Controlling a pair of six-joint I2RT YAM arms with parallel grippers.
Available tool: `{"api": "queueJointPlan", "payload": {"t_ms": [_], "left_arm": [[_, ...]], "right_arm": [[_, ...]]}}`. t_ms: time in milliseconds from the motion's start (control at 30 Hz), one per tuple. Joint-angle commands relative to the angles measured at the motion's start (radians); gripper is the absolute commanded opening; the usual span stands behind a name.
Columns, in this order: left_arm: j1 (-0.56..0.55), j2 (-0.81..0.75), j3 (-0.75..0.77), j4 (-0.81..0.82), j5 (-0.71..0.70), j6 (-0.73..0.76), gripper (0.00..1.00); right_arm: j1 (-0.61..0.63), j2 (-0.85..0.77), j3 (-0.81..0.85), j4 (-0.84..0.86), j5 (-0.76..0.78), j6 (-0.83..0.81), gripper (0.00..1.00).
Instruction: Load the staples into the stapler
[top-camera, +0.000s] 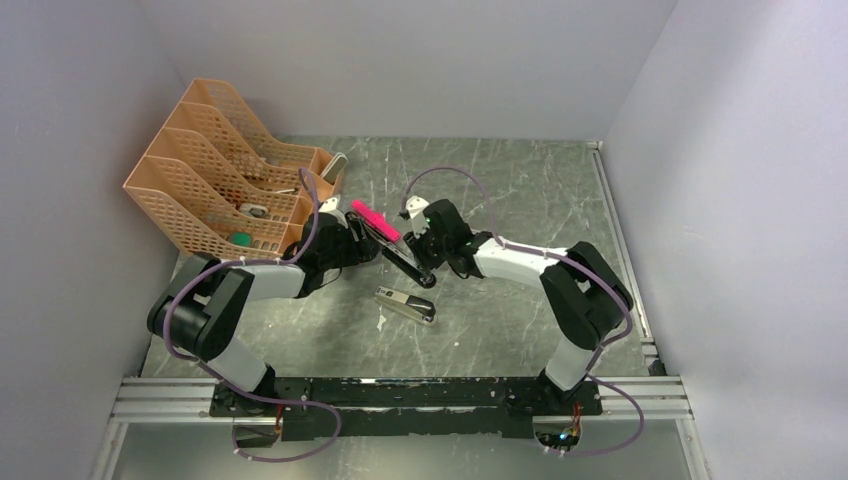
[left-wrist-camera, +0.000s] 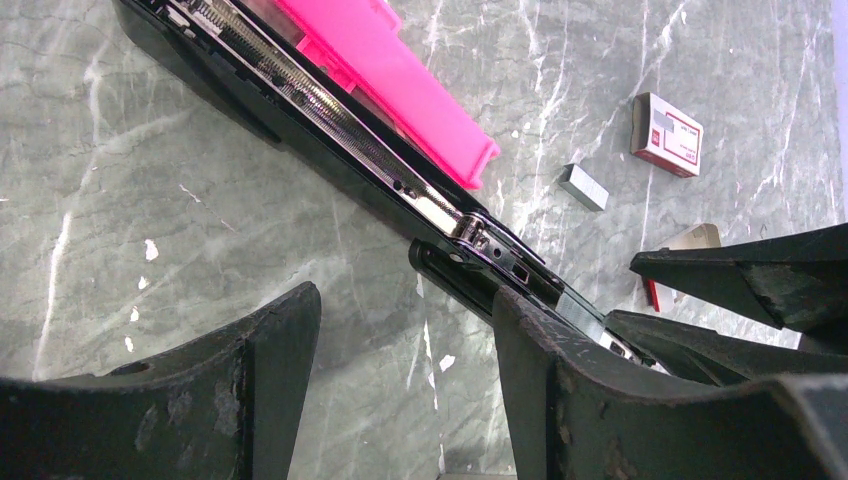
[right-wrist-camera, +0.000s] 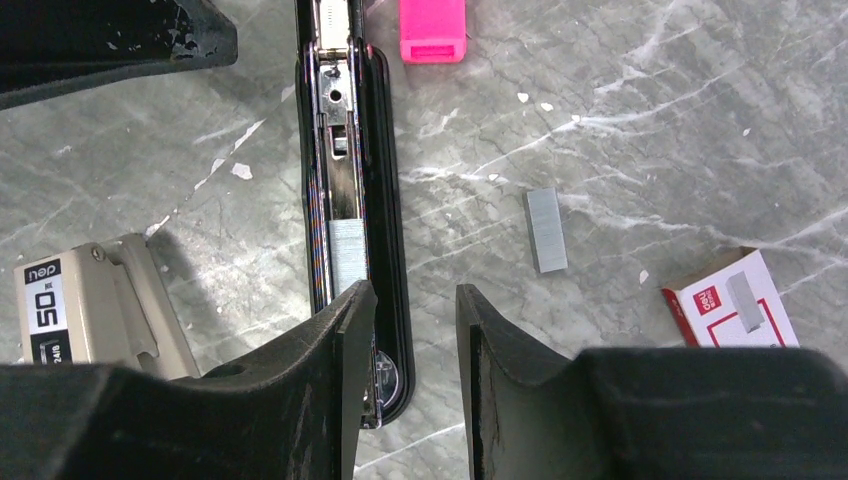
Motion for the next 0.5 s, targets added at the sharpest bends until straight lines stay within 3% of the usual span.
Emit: {"api": "queueJointPlan", "payload": {"t_ms": [0, 167, 467], "left_arm": [[-0.004, -0.019, -0.004, 0.036, -0.017, 0.016, 0.68], [-0.004, -0.019, -0.005, 0.038, -0.018, 0.015, 0.68], [-0.005, -0.023, -0.006, 0.037, -0.019, 0.018, 0.68]], "right_arm": [[-0.001, -0.028, -0.021, -0.07, 0.011, -0.009, 0.39], [-0.002, -0.061, -0.028, 0.037, -0.025, 0.011, 0.39], [-0.001, 0.058, 0.084, 0.081, -0.072, 0.018, 0.39]]}}
